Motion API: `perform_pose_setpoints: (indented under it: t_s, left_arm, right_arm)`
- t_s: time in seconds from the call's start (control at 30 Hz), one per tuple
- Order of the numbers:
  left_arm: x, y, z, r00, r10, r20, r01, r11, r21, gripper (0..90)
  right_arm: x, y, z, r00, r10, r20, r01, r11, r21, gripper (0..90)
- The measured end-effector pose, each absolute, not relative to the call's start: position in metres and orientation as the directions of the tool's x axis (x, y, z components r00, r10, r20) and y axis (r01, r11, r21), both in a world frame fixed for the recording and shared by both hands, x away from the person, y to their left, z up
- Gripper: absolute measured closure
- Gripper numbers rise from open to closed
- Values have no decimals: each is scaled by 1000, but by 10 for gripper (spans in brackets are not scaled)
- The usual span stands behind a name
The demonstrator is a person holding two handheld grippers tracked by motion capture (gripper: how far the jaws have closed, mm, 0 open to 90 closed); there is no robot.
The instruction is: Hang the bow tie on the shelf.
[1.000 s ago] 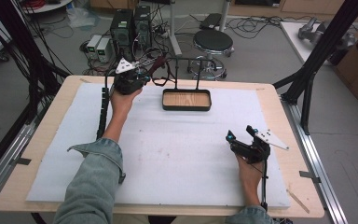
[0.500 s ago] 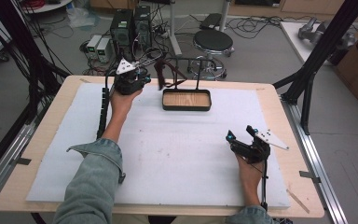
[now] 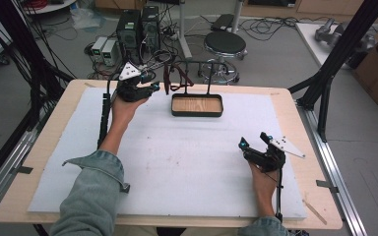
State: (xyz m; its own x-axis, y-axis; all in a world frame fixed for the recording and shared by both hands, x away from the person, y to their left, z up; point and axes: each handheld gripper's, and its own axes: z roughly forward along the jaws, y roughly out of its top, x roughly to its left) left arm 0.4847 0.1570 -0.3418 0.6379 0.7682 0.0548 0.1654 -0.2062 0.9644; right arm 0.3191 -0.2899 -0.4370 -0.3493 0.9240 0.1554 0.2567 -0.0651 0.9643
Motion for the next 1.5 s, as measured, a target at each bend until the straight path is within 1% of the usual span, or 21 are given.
perform_pose_setpoints:
  t_s: [0.2, 0.4, 0.47, 0.6, 1.13, 1.5]
  left_arm:
    - [471, 167, -335, 669, 739, 84, 135, -231, 963, 470]
    - [455, 181, -328, 702, 707, 87, 112, -231, 967, 419]
    - [450, 185, -326, 710, 699, 88, 105, -228, 968, 415]
    - [439, 195, -324, 719, 686, 110, 90, -249, 964, 375]
    - [393, 240, -324, 699, 710, 85, 78, -194, 978, 318]
    - [358, 267, -344, 671, 738, 71, 91, -177, 980, 287]
  right_arm:
    - [319, -290, -437, -349, 924, 156, 258, -65, 964, 138]
    - [319, -290, -437, -348, 924, 157, 258, -66, 964, 138]
    - [319, -290, -437, -347, 925, 156, 258, -66, 964, 138]
    - [319, -290, -437, -345, 926, 156, 259, -66, 964, 138]
    - [319, -290, -437, -341, 928, 153, 259, -64, 964, 138]
    - [319, -290, -437, -338, 928, 157, 263, -67, 963, 138]
